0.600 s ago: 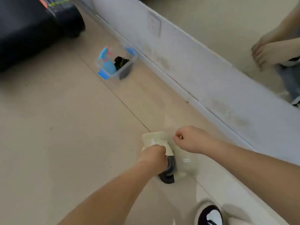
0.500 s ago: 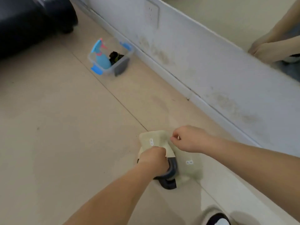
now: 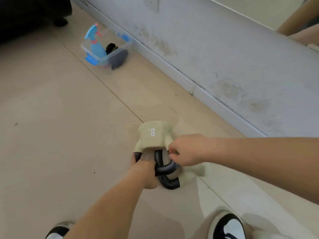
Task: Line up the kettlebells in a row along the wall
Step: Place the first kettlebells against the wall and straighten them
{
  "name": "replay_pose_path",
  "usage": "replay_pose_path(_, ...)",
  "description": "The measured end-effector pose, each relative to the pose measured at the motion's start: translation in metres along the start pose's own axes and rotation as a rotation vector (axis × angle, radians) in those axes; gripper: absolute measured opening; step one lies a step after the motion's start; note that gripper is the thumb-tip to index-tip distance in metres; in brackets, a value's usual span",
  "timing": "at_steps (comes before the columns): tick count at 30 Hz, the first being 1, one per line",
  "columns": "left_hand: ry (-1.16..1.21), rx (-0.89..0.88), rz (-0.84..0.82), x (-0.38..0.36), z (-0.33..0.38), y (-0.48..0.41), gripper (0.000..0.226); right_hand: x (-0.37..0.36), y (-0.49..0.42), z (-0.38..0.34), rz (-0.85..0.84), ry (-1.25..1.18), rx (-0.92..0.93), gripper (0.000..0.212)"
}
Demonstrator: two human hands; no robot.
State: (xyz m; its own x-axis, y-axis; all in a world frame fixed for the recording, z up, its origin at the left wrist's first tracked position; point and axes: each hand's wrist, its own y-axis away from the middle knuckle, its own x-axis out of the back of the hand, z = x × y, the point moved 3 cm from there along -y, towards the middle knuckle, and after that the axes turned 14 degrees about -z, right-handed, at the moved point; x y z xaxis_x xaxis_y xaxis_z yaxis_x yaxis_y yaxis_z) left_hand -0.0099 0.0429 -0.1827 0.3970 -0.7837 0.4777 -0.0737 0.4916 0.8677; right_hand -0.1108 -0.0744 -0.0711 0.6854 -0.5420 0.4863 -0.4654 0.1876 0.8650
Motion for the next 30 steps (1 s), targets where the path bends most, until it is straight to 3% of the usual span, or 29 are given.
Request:
replay_pose_path(3,-0.066,0.010,0.071,0.011,-0.001,0.004,0.017,-0.011,-0.004,0.005,0.049,-0.146,0.012,0.015)
replay_pose_path(7,-0.294,-0.052,0.225,0.079,0.007,0.020,0.020,-0.011,-0.010,0.004,0.148,-0.127,0.073,0.048)
replay_pose_path(9,-0.395,-0.048,0.185,0.114,0.017,0.030,0.025,-0.012,-0.015,0.005,0.219,-0.267,0.088,0.057)
replay_pose_path(11,-0.415,-0.063,0.136,0.132,0.024,0.033,0.023,-0.008,-0.024,0.010,0.251,-0.401,0.103,0.050)
replay_pose_path(13,-0.410,-0.101,0.113,0.141,0.026,0.037,0.018,0.001,-0.032,0.017,0.256,-0.437,0.117,0.027)
replay_pose_path(17,-0.468,-0.083,0.291,0.188,0.007,0.051,0.014,0.043,-0.048,0.028,0.332,-0.415,0.134,0.018)
replay_pose_path(21,-0.144,-0.040,0.425,0.212,-0.010,0.042,0.022,0.078,-0.062,0.042,0.327,-0.612,0.037,0.018)
replay_pose_path(24,0.024,-0.101,0.461,0.214,-0.008,0.030,0.033,0.080,-0.066,0.040,0.186,-0.721,0.013,0.036)
replay_pose_path(27,0.454,-0.091,0.533,0.219,-0.018,0.031,0.034,0.093,-0.068,0.038,0.045,-0.780,-0.065,0.048)
replay_pose_path(30,0.739,0.029,0.389,0.202,-0.028,0.032,0.030,0.109,-0.069,0.041,0.028,-0.847,-0.093,0.044)
